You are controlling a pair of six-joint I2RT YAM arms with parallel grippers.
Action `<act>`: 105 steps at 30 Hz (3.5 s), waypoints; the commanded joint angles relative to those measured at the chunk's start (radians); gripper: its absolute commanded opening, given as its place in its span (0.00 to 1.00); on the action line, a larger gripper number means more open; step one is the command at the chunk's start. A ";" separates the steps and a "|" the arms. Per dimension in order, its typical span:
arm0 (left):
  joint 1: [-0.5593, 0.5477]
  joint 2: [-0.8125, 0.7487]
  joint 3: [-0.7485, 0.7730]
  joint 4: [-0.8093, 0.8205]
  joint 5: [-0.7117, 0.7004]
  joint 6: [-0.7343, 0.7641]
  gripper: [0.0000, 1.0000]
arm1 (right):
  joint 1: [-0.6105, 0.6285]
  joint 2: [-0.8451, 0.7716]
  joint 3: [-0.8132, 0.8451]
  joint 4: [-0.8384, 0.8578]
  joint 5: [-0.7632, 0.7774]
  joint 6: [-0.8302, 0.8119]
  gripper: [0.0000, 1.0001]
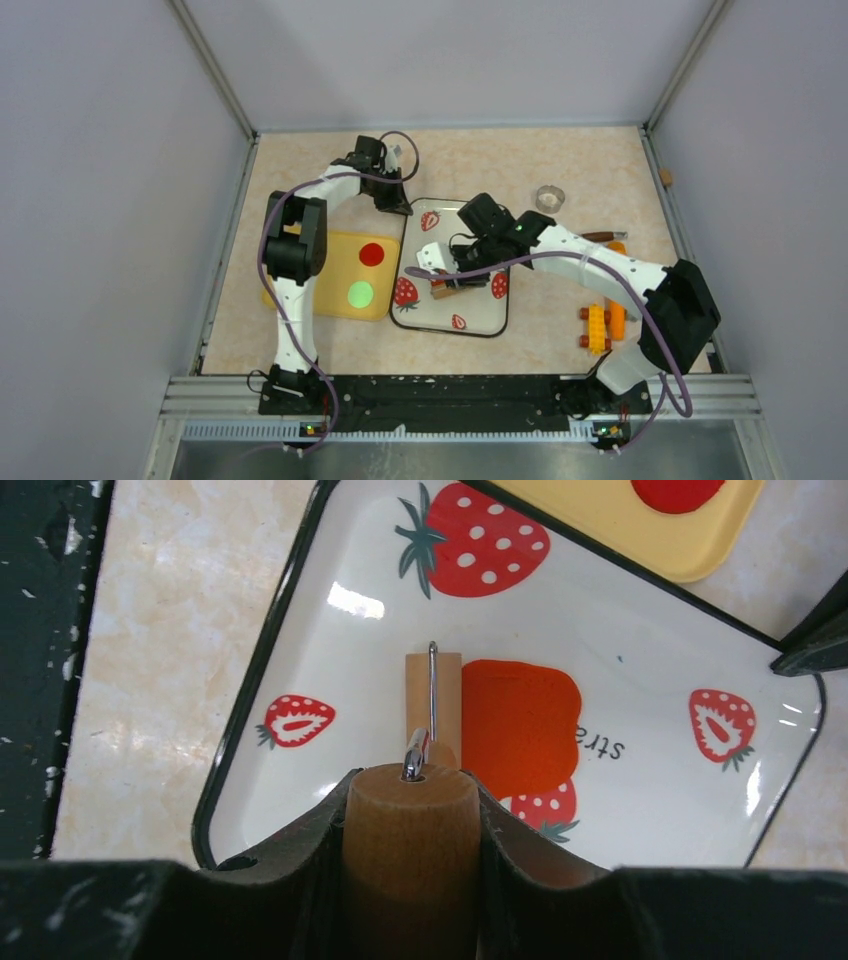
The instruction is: Roll out the dumpling wrappers from the dough
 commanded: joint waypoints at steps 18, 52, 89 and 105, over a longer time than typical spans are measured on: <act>0.025 -0.012 -0.048 -0.022 -0.080 0.037 0.00 | -0.029 0.023 0.258 -0.065 0.035 0.098 0.00; 0.026 0.004 -0.024 -0.024 -0.085 0.042 0.00 | 0.016 0.046 -0.066 -0.144 -0.159 0.159 0.00; 0.025 -0.018 -0.060 -0.018 -0.052 0.037 0.00 | -0.026 0.013 0.243 -0.267 0.008 0.145 0.00; 0.022 -0.021 -0.073 -0.017 -0.052 0.043 0.00 | -0.092 0.104 0.231 0.150 0.112 0.185 0.00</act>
